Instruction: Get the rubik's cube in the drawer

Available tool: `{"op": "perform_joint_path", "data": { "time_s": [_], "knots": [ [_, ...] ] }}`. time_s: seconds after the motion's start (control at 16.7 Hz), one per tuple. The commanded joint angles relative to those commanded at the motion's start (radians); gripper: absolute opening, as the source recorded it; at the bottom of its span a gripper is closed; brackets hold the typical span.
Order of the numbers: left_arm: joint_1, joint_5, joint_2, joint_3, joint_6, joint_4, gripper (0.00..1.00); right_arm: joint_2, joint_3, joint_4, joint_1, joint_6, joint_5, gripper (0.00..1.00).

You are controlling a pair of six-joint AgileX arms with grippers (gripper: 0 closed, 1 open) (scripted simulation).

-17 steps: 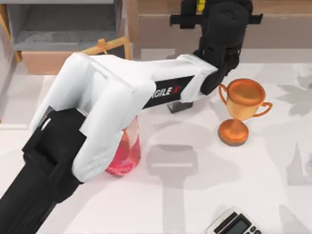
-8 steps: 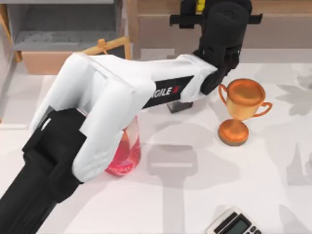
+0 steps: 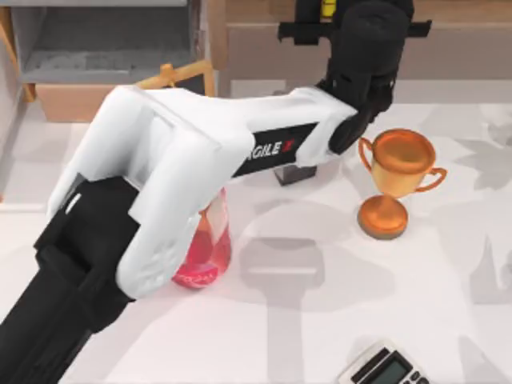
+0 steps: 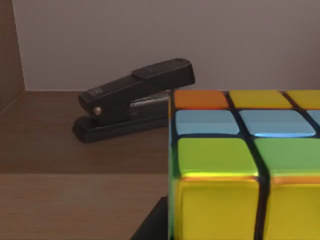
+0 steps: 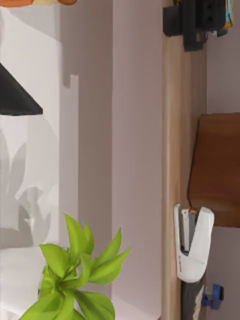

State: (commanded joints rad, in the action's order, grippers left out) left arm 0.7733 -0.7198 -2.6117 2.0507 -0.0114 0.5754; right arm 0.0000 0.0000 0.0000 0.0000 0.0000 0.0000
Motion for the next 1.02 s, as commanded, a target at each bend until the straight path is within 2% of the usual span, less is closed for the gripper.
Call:
{"op": "perform_joint_path", "data": {
  "time_s": [0.42,0.84,1.02],
  "knots": [
    [0.026,-0.019,0.074,-0.101,-0.012,-0.013,0.00,0.000,0.000,0.000,0.000,0.000,0.000,1.00],
    [0.021,-0.021,0.080,-0.099,-0.005,0.010,0.00,0.000,0.000,0.000,0.000,0.000,0.000,1.00],
    [0.017,0.006,0.107,-0.103,-0.006,-0.043,0.00,0.000,0.000,0.000,0.000,0.000,0.000,1.00]
  ]
}}
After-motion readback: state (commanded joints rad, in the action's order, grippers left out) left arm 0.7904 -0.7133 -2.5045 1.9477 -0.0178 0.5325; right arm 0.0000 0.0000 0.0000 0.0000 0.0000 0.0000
